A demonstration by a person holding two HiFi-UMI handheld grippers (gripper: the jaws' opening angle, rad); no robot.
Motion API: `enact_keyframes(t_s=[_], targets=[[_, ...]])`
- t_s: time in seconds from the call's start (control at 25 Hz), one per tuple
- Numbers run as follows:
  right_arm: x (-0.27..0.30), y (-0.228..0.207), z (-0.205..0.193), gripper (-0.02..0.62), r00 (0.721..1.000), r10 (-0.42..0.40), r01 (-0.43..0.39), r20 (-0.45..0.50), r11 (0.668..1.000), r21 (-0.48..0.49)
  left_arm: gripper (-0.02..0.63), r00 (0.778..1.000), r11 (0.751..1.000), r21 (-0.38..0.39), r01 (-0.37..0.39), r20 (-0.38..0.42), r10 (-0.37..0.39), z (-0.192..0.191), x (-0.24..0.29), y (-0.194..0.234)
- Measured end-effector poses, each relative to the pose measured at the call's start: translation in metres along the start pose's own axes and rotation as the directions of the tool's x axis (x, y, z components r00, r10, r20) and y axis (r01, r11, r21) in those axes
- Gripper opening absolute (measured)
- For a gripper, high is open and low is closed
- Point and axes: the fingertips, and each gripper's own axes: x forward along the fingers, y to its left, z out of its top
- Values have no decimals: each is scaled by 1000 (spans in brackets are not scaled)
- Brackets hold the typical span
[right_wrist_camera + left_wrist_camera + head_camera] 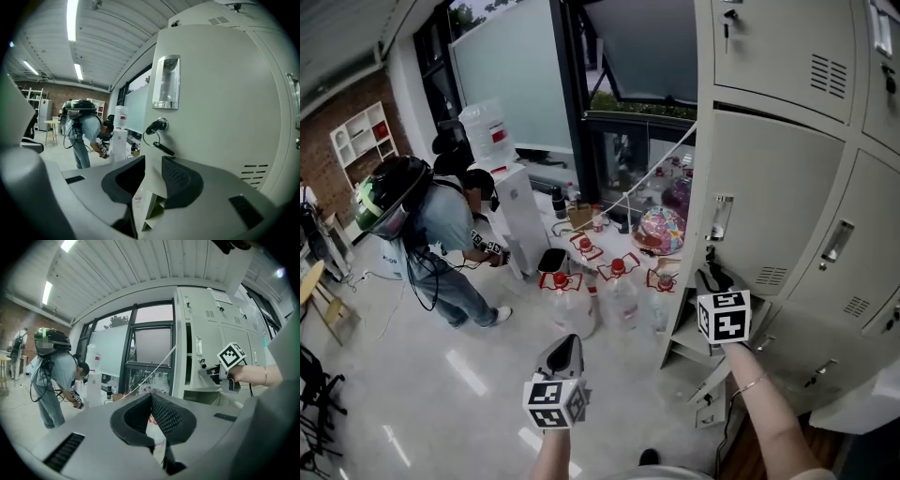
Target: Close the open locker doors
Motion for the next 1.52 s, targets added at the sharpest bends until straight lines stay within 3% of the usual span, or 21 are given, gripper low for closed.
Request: enact_keyframes(t_s=[0.44,0.6,1.12,1.52], targets=[[12,-11,0,196,998,58,-58,-15,998,22,20,999,1000,1,31,-18,-31,-6,15,-17],[11,-30,5,222,999,42,-42,0,999,29,20,999,999,8,39,-25,-39,-6,15,-21],[2,-83,9,225,1000,-29,29,6,998,50,20,998,998,25,60,-32,-60,-6,11,-34],[-66,-36,10,160,995,63,-68,73,996,65,20,987,987,30,156,-34,-155,-8,11,-64]])
